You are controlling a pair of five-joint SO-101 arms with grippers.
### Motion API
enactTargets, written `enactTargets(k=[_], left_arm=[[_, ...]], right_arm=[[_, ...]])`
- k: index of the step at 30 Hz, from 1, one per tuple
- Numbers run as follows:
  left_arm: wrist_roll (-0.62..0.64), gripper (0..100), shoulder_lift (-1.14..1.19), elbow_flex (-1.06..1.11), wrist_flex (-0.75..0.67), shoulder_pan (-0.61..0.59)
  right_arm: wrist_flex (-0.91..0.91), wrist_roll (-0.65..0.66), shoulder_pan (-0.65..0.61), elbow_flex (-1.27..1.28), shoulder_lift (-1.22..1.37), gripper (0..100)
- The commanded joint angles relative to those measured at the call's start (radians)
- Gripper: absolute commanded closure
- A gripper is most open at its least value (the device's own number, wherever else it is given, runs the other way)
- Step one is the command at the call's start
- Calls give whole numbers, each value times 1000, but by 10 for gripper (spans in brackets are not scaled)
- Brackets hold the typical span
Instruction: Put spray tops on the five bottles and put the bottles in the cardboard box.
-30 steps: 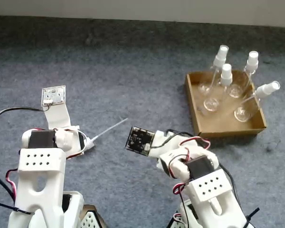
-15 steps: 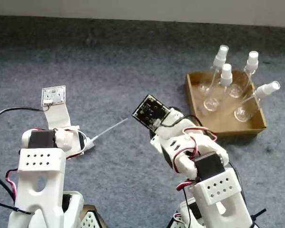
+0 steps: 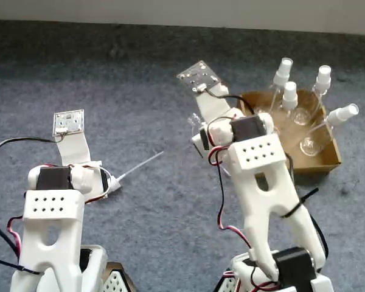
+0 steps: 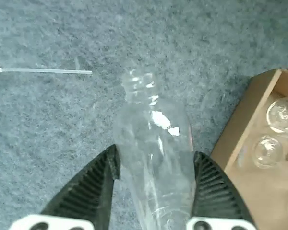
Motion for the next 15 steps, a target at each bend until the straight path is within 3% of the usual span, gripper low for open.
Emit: enactTargets(k=[1, 4, 15], left_arm=[[15, 995, -28, -2, -14, -2], [15, 995, -28, -2, -14, -2], [15, 995, -28, -2, -14, -2]], right_arm=[[2, -130, 16, -77, 74, 882], [2, -206, 16, -77, 176, 882], [2, -183, 16, -85, 467, 881]])
